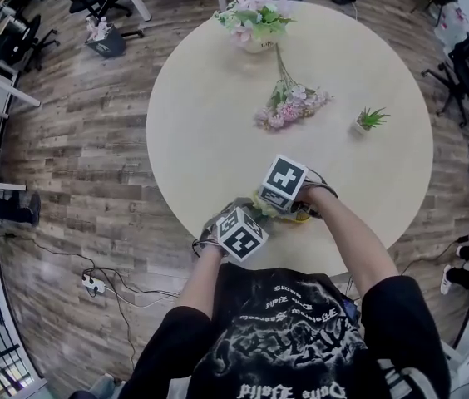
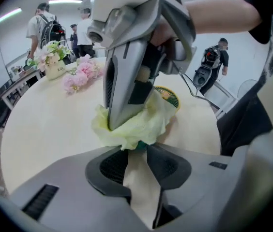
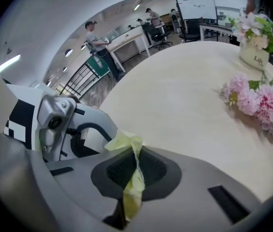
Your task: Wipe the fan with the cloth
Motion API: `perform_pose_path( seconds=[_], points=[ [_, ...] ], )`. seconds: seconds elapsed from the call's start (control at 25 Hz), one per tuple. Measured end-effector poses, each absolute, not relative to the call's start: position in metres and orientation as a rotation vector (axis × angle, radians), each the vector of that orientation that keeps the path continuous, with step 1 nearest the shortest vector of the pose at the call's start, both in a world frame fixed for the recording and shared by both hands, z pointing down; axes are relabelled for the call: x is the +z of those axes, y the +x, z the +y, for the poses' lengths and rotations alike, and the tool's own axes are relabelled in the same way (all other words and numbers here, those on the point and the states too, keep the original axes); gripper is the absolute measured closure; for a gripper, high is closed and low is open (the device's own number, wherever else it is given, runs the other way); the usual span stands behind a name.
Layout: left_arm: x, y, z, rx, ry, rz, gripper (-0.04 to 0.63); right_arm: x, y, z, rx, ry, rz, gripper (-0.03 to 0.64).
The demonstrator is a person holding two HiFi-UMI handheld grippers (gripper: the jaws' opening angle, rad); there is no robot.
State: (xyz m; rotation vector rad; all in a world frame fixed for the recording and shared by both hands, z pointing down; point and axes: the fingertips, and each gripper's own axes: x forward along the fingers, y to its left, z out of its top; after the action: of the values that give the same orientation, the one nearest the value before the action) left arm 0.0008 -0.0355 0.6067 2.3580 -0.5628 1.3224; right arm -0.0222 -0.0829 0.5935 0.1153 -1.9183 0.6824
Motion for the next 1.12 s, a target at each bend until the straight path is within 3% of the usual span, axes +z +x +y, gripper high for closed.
perform_pose_path(
  seconds=[0.2, 0.48, 0.68, 1.12],
  points=[
    [0.607, 0.0, -0.039, 1.266, 2.304, -0.656, 0.468, 0.588, -0.03, -0.086, 0.7, 0.21, -1.968, 0.595],
    [0.604, -0.008, -0.038, 1.198, 2.315, -0.787, 0.474, 0.54, -0.019, -0.093, 1.034, 0.386, -2.232, 0.595],
    [0.597, -0.017, -0.038, 1.255, 2.39, -0.826, 0.354, 0.5, 0.035, -0.107, 1.218, 0.694, -2.433, 0.595],
    [0.573, 0.03, -0.043, 1.645, 2.863, -0.452, 0.333, 0.452, 0.192, -0.095, 1.415, 1.478, -2.546, 0.595]
  ],
)
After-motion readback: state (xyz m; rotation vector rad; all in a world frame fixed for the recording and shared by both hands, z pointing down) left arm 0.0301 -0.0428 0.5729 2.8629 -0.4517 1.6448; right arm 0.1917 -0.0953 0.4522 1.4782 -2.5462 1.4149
